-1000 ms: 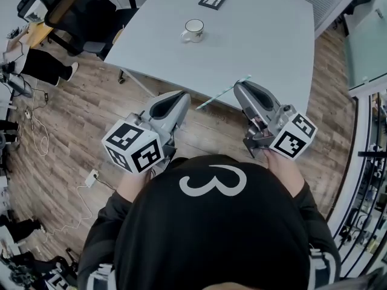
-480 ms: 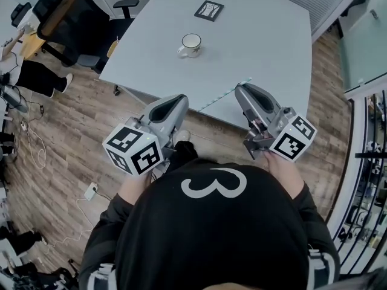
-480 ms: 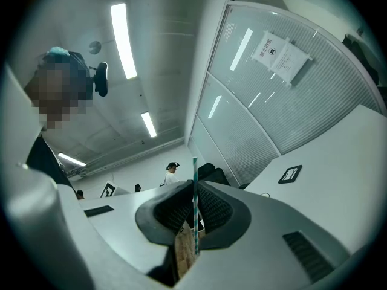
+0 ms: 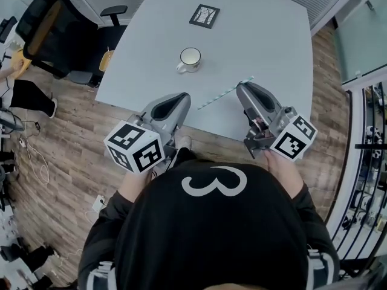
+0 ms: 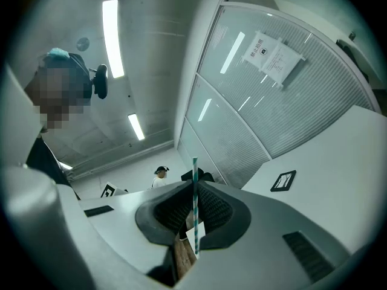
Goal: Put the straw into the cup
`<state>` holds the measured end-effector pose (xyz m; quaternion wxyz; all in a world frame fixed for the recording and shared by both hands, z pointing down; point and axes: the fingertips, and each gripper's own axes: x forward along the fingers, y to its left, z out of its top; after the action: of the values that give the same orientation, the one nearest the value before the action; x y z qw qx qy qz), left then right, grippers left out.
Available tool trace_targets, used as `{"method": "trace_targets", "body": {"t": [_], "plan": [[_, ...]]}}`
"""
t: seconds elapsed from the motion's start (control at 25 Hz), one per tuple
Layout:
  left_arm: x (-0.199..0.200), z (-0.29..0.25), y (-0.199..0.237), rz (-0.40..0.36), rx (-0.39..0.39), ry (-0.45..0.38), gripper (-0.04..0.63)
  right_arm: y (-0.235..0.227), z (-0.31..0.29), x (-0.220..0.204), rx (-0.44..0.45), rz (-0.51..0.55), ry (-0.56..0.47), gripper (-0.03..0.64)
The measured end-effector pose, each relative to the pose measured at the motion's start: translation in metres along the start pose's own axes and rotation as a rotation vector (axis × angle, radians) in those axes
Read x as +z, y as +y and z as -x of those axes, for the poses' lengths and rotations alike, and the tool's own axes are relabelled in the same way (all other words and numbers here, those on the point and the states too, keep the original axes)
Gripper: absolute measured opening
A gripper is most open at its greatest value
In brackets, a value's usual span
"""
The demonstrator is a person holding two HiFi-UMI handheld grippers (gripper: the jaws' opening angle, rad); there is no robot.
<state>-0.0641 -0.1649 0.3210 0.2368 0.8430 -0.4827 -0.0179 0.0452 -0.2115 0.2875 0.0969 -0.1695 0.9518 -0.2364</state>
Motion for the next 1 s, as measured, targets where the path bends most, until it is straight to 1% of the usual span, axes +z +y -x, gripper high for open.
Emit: {"method": "trace_targets", "body": {"t": [0.48,1.0], "plan": [[0.032,-0.027,0.069,0.003,-0.062,0.046,0.017,-0.036,-0.059,0.013,-0.083,0.008,-0.032,0.031],[0.047,-0.049,0.129,-0.003,-0.131,0.107,0.017,-0.07,-0.104,0.025,-0.187,0.047,-0.086,0.031]]}}
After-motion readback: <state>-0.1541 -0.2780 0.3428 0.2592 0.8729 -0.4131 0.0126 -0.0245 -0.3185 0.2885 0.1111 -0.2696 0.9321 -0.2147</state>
